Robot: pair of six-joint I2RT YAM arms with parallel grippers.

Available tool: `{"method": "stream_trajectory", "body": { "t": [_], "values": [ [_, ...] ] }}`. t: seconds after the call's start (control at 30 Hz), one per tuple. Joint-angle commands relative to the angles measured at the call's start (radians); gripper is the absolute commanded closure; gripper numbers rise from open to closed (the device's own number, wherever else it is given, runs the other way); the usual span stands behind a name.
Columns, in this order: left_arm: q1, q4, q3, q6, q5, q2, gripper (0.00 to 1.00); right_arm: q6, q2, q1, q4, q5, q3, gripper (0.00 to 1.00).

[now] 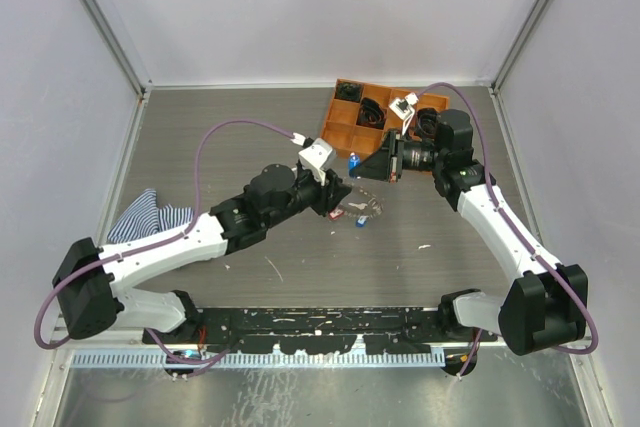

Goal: Remove the keys from the keyring

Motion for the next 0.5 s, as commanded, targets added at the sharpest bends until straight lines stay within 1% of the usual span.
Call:
{"method": "stream_trajectory", "body": {
  "t": [0.0, 0.23, 0.43, 0.47],
  "values": [
    [-0.002, 0.054, 0.052, 0.015, 0.004, 0.013, 0.68, 0.022, -0.031, 0.002, 0.075, -0.012, 0.03, 0.99],
    [-0.003, 0.054, 0.055, 0.005, 0.003, 0.01, 0.67, 0.025, -0.03, 0.004, 0.079, -0.009, 0.028, 0.99],
    [-0.005, 0.042, 0.039, 0.012, 0.001, -0.008, 0.65, 0.025, -0.03, 0.002, 0.079, -0.006, 0.028, 0.99],
    [-0.006, 0.045, 0.031, 0.016, 0.003, -0.043, 0.65, 0.027, -0.03, 0.003, 0.079, -0.006, 0.027, 0.99]
  ]
}}
